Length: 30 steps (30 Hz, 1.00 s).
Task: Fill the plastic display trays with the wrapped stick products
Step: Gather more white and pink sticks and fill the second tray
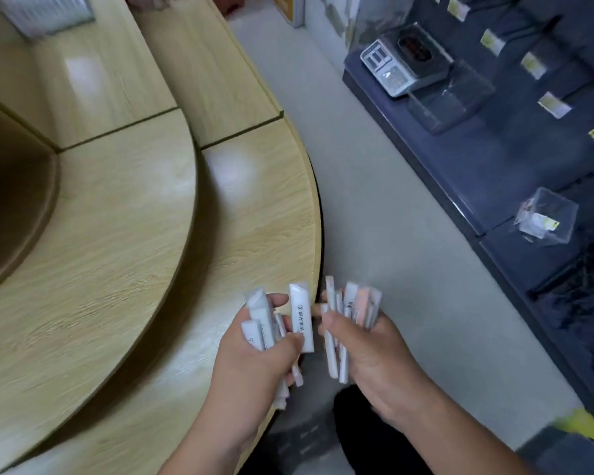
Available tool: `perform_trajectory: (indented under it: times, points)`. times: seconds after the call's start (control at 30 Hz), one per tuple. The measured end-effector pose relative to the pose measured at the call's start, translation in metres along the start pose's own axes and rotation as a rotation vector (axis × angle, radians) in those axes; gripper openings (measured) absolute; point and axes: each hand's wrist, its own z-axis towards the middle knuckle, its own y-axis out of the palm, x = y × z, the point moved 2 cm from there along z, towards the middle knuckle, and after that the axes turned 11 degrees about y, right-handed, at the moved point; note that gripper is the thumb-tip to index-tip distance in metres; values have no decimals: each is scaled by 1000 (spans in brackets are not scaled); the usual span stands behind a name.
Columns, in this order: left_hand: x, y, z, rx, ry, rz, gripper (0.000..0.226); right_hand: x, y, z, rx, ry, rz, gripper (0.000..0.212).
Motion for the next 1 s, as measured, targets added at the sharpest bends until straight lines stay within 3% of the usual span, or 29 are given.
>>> perform_trajectory:
  times: [0.23, 0.37, 0.63, 0.83, 1.0]
  points:
    - [72, 91, 41, 23, -22, -26, 41, -130, -76, -15, 56, -49, -100, 49]
    - [94, 109, 75, 79, -31, -46, 41, -180, -88, 2, 31, -15, -59, 33]
    - [140, 116, 232, 272, -33, 2, 44, -319, -101, 117, -83, 70, -138, 33]
    - [214, 104, 357, 269, -5, -49, 39, -432, -84, 203, -142, 73, -293, 67]
    - [258, 103, 438, 269, 22, -153, 35, -512, -57, 276, -235, 111, -390, 56]
